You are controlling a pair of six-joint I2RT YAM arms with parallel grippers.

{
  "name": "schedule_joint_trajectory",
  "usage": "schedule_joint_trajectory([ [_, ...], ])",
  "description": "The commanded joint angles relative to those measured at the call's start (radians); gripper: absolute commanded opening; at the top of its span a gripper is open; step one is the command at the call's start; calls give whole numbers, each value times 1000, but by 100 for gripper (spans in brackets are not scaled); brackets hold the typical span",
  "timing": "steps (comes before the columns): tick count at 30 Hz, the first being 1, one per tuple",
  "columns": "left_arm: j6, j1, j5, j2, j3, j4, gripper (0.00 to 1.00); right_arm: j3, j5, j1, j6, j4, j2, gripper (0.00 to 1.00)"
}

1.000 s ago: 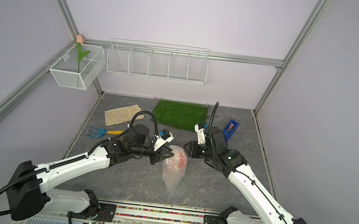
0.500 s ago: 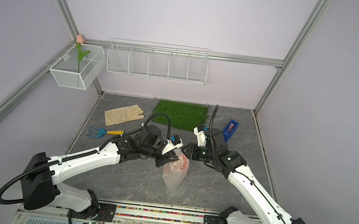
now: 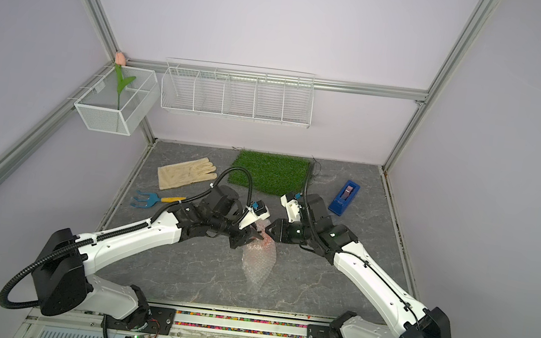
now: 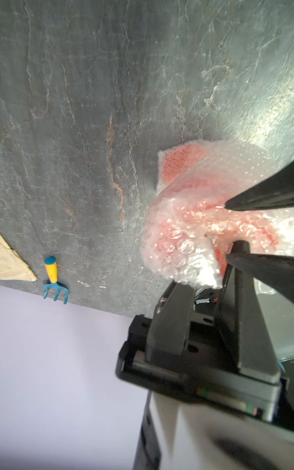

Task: Wrap wine glasses in bubble wrap
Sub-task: Wrap the wine glass in bubble wrap.

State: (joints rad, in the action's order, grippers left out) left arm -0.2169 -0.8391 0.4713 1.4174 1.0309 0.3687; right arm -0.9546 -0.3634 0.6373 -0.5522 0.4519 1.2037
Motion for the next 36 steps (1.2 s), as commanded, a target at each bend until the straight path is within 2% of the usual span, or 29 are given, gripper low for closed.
schedule_joint_trajectory([
  [1, 33, 0, 52, 19, 28, 115, 33, 9, 50, 25, 57, 49, 38, 30],
  [7, 42, 2, 63, 61, 122, 235, 28, 6, 93, 40, 63, 57, 43, 27],
  [15, 131, 6, 60, -46, 239, 258, 37, 13, 101, 44, 51, 36, 51, 23],
  [19, 164, 20, -20, -68, 275, 258, 37, 17, 106, 46, 42, 25, 46, 23],
  [23, 175, 49, -111, -26, 321, 261, 38, 18, 115, 49, 37, 16, 43, 23],
  [26, 154, 63, -106, 60, 375, 317, 37, 17, 118, 53, 27, 12, 44, 22],
  [30, 103, 62, 9, 139, 395, 389, 36, 24, 134, 55, 11, 8, 37, 22],
  [36, 95, -6, 26, 113, 299, 390, 27, 30, 172, 52, -15, 20, 28, 22],
])
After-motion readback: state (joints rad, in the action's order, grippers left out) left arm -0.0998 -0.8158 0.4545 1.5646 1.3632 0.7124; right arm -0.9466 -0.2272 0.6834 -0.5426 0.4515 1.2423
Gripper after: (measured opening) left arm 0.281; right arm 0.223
